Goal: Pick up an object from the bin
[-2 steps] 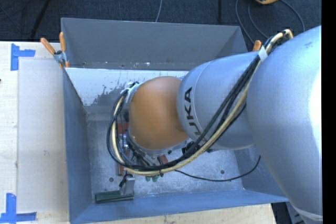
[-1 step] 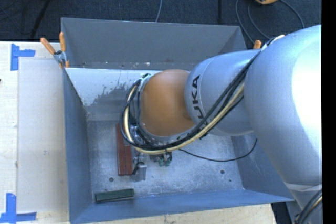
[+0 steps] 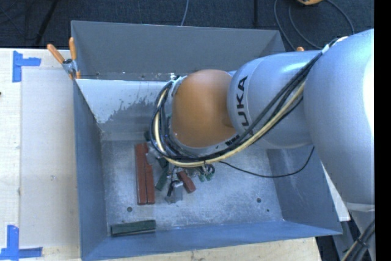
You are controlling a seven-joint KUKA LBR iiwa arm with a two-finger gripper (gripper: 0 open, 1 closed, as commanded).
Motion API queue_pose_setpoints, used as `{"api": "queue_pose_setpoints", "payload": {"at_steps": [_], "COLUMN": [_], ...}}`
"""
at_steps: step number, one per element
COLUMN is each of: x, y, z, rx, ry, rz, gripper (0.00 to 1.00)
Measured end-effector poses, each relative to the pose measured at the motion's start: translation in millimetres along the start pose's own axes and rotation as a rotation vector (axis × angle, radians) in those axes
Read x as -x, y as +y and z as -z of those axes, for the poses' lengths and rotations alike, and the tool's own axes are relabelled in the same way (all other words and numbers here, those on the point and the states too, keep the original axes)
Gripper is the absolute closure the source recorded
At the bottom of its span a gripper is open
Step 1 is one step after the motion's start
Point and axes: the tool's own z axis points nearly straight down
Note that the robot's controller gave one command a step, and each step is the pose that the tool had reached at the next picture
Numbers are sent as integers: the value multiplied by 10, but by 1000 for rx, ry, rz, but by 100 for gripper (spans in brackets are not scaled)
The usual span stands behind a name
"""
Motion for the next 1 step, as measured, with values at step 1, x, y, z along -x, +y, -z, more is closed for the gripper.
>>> {"api": "queue_pose_setpoints", "payload": {"at_steps": [1], "x": [127], "y": [375], "z": [54], "rx": [0], "ry": [-3], "rz": [97], "gripper": [0]}}
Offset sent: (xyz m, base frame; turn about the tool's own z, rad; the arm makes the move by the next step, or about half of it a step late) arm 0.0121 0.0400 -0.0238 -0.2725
